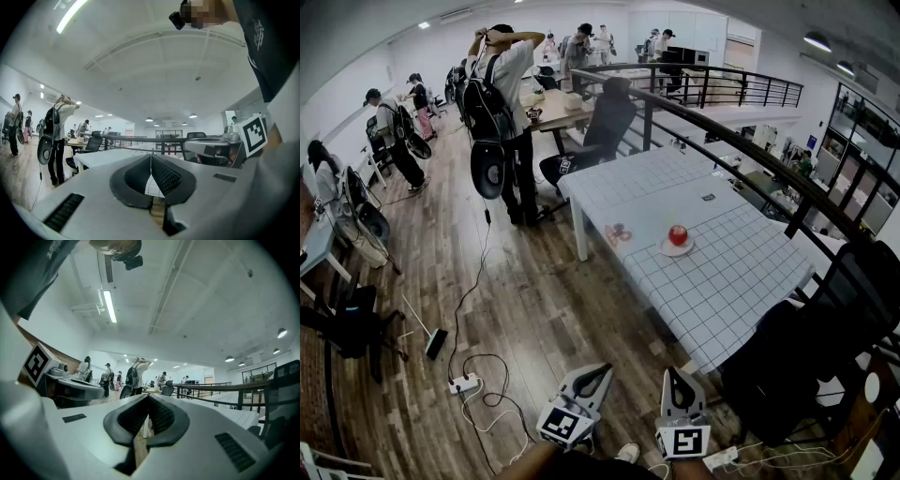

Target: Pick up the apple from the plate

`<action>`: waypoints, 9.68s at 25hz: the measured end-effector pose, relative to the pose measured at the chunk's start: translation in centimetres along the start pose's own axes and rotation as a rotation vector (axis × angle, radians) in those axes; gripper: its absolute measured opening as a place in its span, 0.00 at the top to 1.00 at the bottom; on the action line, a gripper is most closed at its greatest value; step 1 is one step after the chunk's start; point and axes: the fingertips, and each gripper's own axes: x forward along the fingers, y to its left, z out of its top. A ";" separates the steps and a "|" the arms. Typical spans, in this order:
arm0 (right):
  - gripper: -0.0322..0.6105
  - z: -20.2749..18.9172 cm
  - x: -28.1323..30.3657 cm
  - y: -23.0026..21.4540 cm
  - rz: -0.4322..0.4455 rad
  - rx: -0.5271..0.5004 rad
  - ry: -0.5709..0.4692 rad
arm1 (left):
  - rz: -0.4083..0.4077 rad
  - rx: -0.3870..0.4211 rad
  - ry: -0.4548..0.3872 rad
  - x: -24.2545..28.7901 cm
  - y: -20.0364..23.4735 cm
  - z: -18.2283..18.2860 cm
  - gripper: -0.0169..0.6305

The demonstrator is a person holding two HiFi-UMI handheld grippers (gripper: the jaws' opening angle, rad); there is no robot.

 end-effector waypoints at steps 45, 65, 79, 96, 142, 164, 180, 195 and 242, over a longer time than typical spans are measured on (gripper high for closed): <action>0.91 1.6 17.1 3.6 -0.041 -0.011 -0.012 | -0.107 0.039 -0.076 6.2 16.5 2.3 0.94; 0.91 -2.5 26.3 -6.0 -0.034 0.017 0.000 | -0.105 0.093 -0.059 20.0 19.8 2.4 0.94; 0.91 -4.2 31.7 -14.6 -0.014 0.037 -0.003 | -0.124 0.071 -0.006 30.6 19.1 2.0 0.94; 0.91 -7.5 37.0 -19.4 -0.024 0.053 0.016 | -0.171 0.077 0.006 38.5 21.1 0.8 0.94; 0.91 -16.2 50.7 -28.1 -0.297 0.024 0.182 | -0.368 0.015 0.073 54.9 31.6 -4.6 0.94; 0.31 -26.3 52.2 -30.1 -0.267 0.121 0.359 | -0.368 0.012 0.161 56.5 31.2 -8.7 0.94; 0.27 -33.6 53.4 -30.6 -0.205 0.184 0.514 | -0.340 0.014 0.215 57.9 32.1 -11.3 0.94; 0.29 -34.8 53.4 -30.9 -0.182 0.181 0.568 | -0.341 0.023 0.221 58.0 31.9 -11.5 0.94; 0.29 -8.3 50.2 -29.7 -0.290 0.024 0.139 | -0.386 0.098 0.033 54.2 30.8 -1.2 0.94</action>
